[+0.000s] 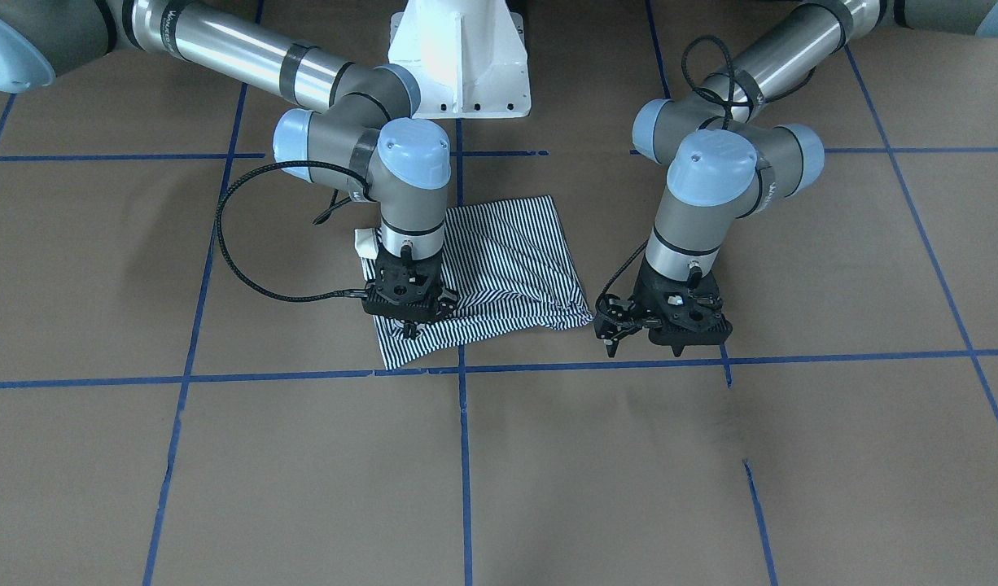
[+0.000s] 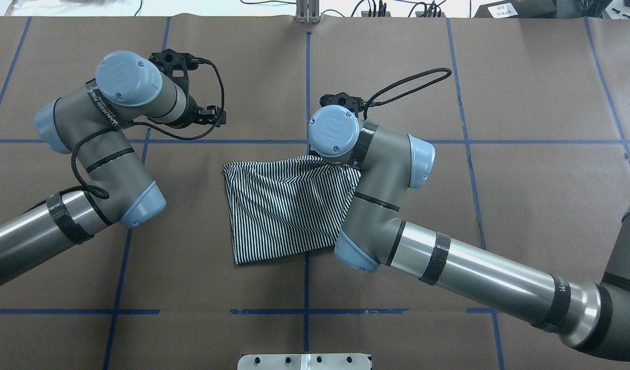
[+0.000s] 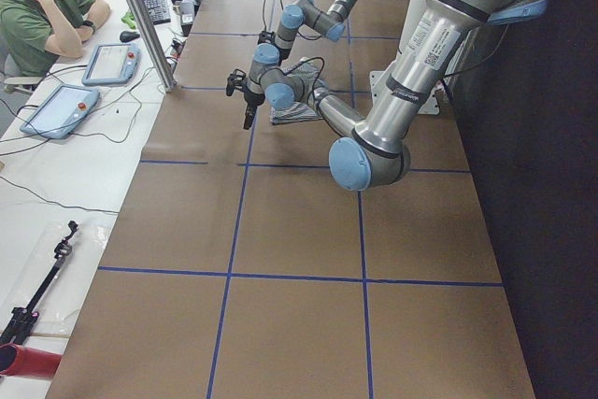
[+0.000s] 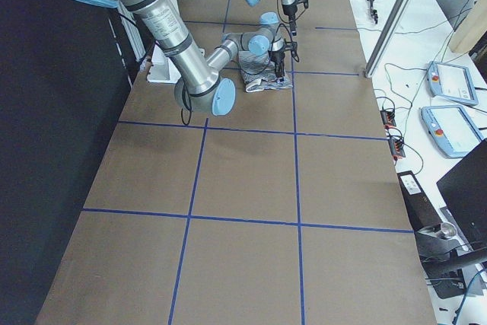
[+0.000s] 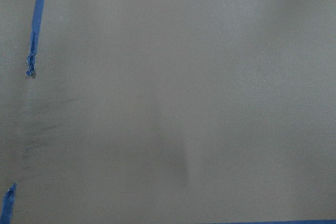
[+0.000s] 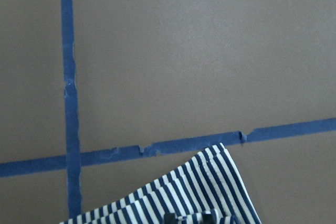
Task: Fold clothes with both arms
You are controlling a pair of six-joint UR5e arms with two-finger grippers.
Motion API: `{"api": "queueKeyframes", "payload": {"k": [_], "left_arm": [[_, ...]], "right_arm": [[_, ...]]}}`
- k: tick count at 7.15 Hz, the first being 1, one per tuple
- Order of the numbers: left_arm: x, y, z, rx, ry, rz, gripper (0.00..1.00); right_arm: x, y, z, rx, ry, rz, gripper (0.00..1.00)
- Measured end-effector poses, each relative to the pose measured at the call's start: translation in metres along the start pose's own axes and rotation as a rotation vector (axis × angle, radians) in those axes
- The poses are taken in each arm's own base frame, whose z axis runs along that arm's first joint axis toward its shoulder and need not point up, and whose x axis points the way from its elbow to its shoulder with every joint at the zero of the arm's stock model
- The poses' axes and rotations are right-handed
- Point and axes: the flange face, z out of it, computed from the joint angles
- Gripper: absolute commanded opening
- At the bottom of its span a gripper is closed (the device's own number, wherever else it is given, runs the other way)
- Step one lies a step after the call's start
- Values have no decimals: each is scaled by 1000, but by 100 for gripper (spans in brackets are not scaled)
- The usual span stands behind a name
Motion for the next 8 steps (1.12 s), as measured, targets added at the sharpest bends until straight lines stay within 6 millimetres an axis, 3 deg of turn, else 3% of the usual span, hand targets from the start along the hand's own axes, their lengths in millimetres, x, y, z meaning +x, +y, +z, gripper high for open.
{"api": "queueKeyframes", "payload": {"k": [6, 7, 8], "left_arm": [[1, 2, 0, -2, 1, -6, 100], [2, 1, 0, -1, 2, -6, 100], [2, 2, -1, -1, 3, -5, 100]], "right_arm": [[34, -51, 24, 70, 90, 44, 0], [38, -56, 27, 73, 99, 47, 99], [40, -58, 27, 75, 101, 46, 100]]}}
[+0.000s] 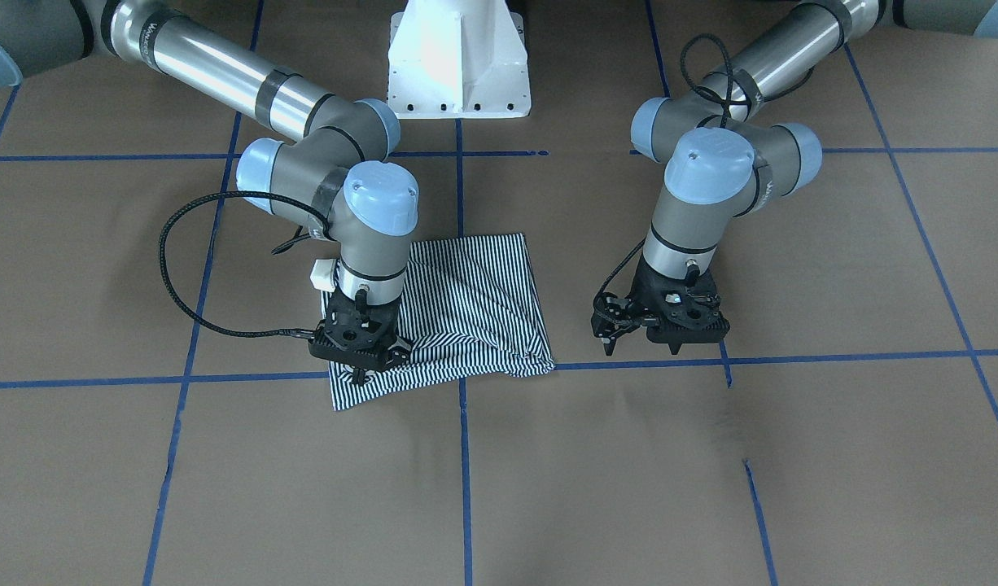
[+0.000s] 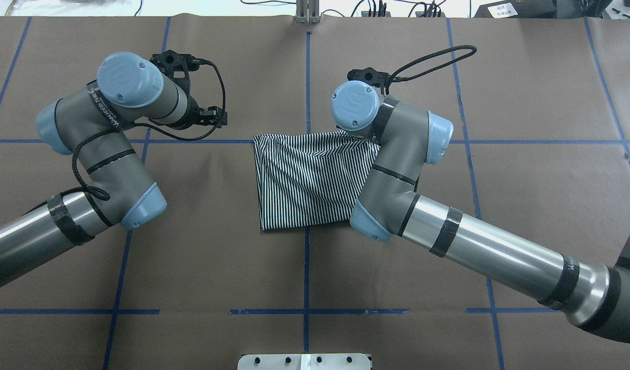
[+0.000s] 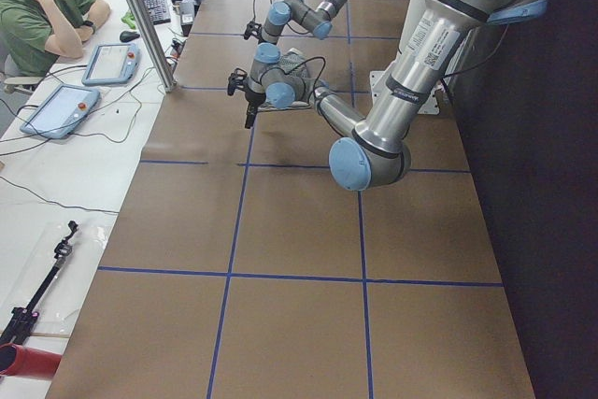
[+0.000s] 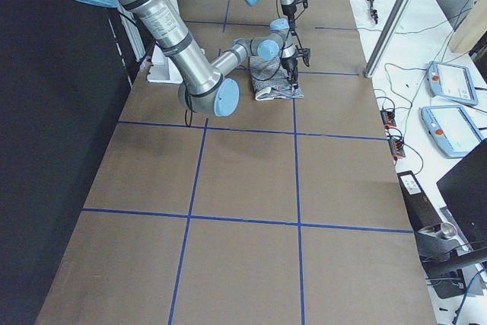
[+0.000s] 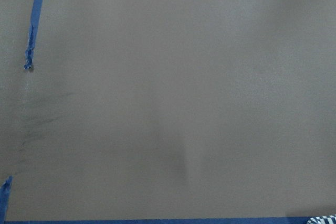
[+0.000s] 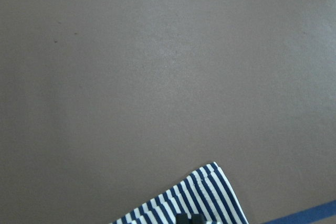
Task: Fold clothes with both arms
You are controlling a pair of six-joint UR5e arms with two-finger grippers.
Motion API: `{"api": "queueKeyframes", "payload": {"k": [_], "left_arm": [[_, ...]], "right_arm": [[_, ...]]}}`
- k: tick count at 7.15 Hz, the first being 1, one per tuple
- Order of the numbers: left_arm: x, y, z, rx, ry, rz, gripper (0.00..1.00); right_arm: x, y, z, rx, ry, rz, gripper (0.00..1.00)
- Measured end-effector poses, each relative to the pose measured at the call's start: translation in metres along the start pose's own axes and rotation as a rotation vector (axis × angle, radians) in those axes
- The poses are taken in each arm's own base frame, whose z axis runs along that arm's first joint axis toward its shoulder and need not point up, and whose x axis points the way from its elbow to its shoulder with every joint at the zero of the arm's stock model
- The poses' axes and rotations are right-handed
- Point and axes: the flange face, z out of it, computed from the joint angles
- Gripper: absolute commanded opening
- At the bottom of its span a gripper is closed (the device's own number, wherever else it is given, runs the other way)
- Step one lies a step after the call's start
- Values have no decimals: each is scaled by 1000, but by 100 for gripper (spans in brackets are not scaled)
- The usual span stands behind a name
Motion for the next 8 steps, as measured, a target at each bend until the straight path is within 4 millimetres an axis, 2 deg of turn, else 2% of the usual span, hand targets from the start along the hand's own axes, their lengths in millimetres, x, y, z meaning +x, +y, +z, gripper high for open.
{"api": "queueKeyframes", "payload": {"k": [2, 3, 4, 5, 6, 7, 8], "left_arm": [[3, 0, -4, 2, 9, 2, 100], [6, 1, -9, 5, 19, 5, 100], [10, 3, -19, 11, 34, 8, 100], [10, 7, -31, 11, 51, 13, 100], [4, 14, -45, -3, 66, 21, 100], [-4, 22, -64, -20, 68, 45, 100], [-20, 27, -93, -25, 50, 102, 100]], "right_arm": [[-5, -7, -10, -7, -21, -25, 100], [-6, -20, -21, -37, -49, -58, 100], [4, -44, -33, -97, -91, -99, 100], [23, -69, -45, -152, -132, -130, 100], [52, -85, -52, -183, -157, -168, 100], [91, -97, -59, -198, -173, -221, 100], [144, -107, -65, -212, -184, -283, 100]]}}
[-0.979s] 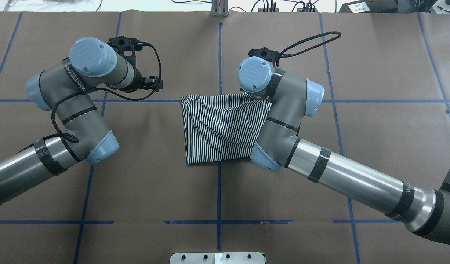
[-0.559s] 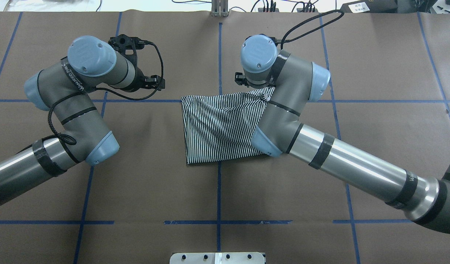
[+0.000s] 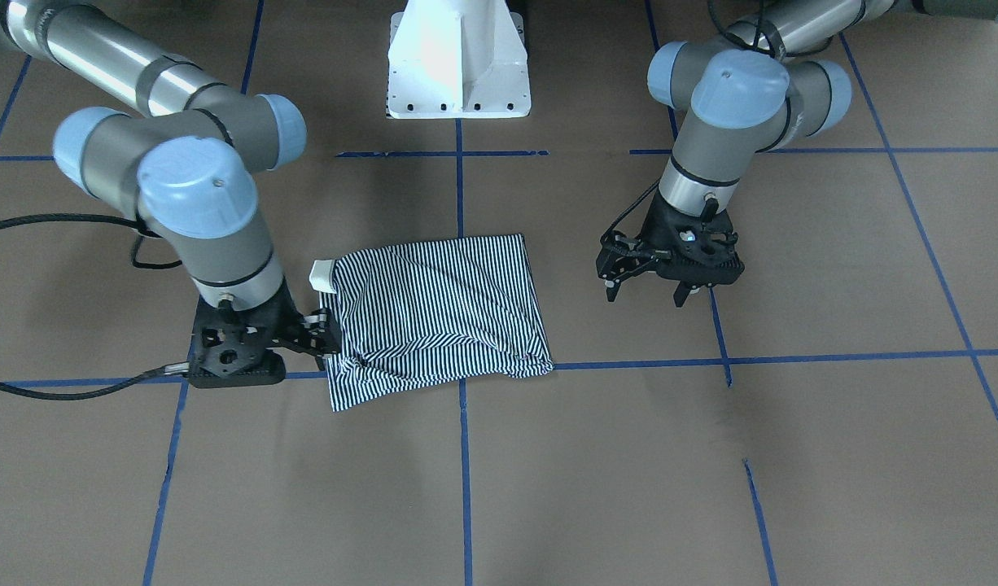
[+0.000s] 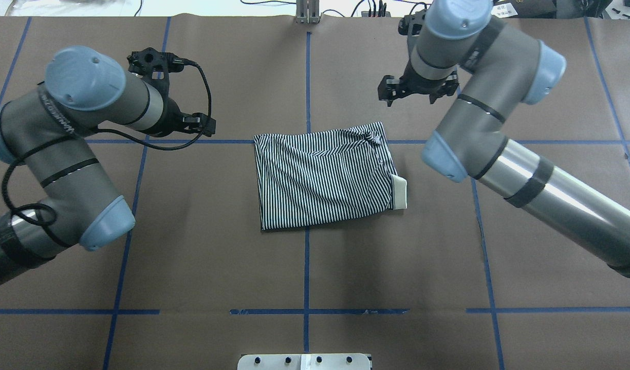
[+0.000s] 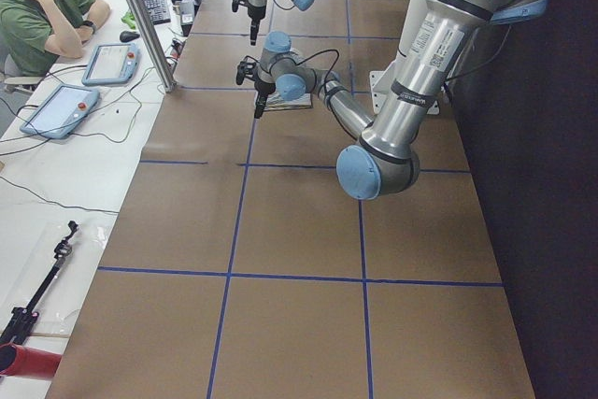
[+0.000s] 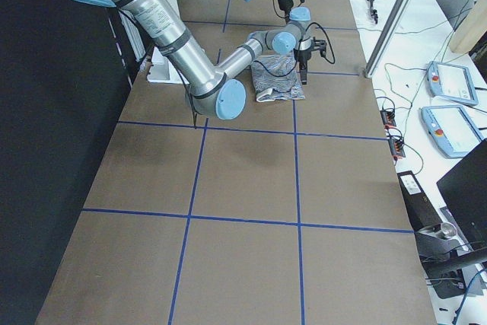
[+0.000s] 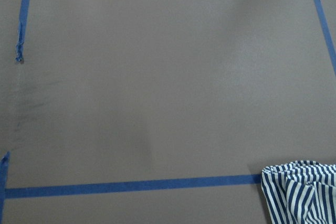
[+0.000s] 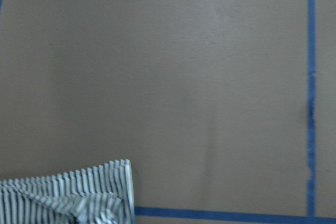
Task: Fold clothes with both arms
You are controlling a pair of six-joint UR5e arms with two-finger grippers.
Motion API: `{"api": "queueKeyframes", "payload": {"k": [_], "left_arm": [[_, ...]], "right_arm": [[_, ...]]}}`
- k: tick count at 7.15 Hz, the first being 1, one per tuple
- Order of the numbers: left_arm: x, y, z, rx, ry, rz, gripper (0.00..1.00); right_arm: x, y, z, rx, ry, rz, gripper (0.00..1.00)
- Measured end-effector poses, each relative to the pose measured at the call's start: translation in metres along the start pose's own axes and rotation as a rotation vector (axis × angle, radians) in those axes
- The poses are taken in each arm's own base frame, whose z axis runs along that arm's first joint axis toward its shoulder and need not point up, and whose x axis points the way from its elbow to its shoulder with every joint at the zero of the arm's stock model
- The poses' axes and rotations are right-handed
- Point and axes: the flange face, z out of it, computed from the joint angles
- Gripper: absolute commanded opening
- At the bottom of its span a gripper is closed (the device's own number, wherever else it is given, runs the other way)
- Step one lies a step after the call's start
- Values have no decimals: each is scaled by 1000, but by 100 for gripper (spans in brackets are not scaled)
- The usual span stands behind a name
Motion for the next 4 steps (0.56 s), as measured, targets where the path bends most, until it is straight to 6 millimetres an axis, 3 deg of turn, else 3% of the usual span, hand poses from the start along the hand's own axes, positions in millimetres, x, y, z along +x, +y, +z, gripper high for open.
{"api": "queueKeyframes", "payload": {"k": [1, 2, 4], "left_arm": [[-27, 4, -32, -4, -34, 69, 100], [-70, 5, -62, -11, -70, 150, 100], [-194, -3, -114, -32, -144, 313, 100]], "right_arm": [[61, 11, -15, -18, -4, -62, 100], [132, 23, -29, -36, -4, -126, 100], [275, 46, -49, -72, 3, -237, 100]]}}
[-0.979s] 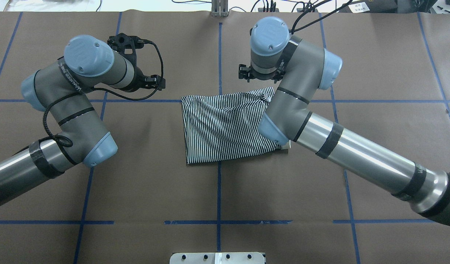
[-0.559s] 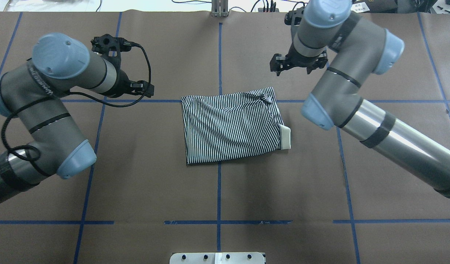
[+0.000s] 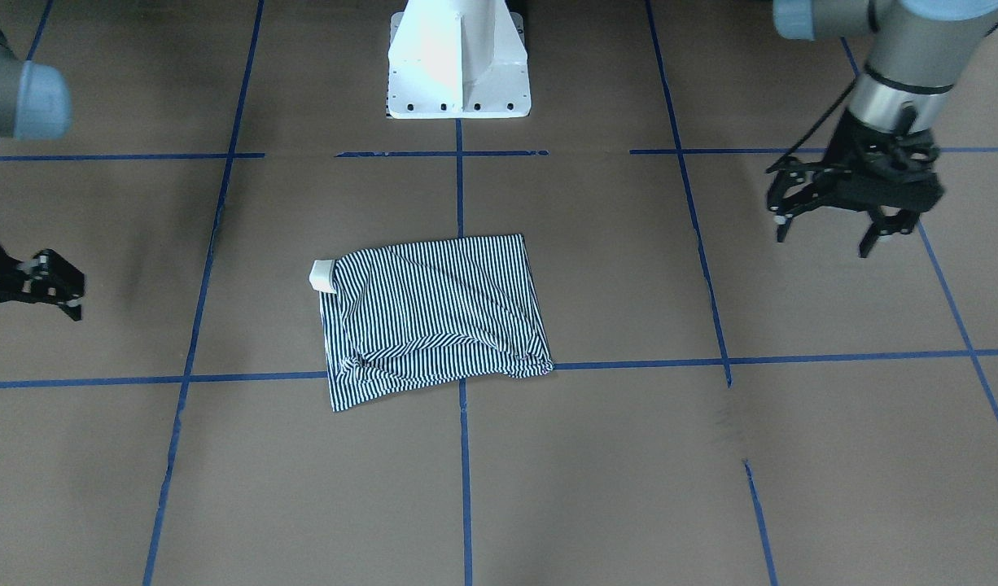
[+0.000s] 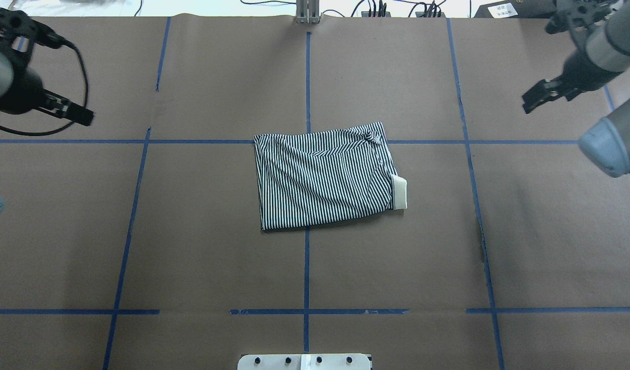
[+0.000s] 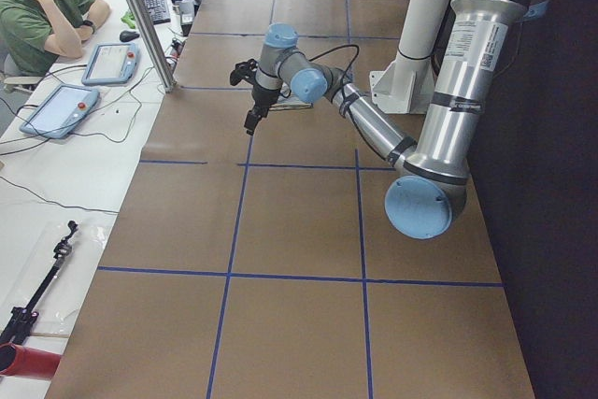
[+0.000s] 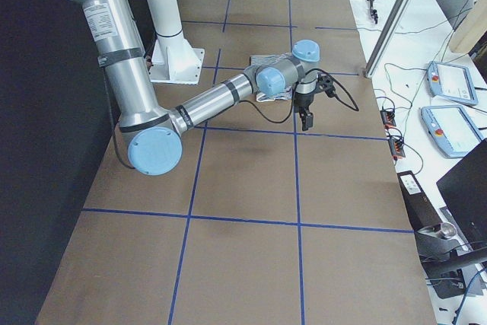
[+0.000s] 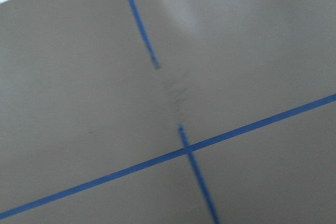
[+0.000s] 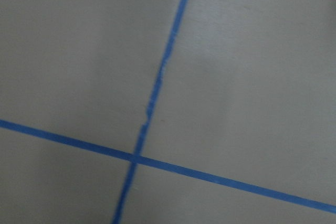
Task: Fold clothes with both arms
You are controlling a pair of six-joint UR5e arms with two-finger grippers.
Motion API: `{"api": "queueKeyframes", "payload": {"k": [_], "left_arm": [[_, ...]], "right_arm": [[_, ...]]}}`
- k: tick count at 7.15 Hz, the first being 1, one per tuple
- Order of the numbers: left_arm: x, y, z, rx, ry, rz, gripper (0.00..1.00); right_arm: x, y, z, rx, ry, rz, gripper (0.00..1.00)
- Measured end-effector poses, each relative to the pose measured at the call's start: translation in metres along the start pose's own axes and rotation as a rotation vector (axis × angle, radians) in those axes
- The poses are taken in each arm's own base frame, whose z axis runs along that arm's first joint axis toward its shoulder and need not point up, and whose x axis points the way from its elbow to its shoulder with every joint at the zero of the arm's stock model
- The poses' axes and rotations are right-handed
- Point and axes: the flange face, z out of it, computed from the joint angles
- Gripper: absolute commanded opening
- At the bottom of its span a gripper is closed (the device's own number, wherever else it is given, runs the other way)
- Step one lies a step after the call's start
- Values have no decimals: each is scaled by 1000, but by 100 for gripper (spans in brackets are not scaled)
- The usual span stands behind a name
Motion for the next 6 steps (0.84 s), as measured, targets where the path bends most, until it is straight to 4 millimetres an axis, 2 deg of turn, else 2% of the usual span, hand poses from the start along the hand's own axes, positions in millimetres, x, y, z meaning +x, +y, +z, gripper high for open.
{"api": "queueKeyframes", "payload": {"k": [1, 2, 3, 5, 6], "left_arm": [[-60, 21, -15, -16, -16, 13, 100], [-104, 46, -20, -42, -19, -22, 100], [-134, 68, -10, -86, -25, -69, 100], [-217, 108, 21, -175, 1, -229, 100], [-245, 132, 42, -225, 100, -316, 100]], "right_arm": [[55, 33, -2, -19, 10, -6, 100], [99, 69, 1, -44, 20, 32, 100], [130, 102, 7, -70, 28, 80, 100], [159, 145, 20, -116, 29, 141, 100], [165, 157, 24, -130, 15, 161, 100]]}}
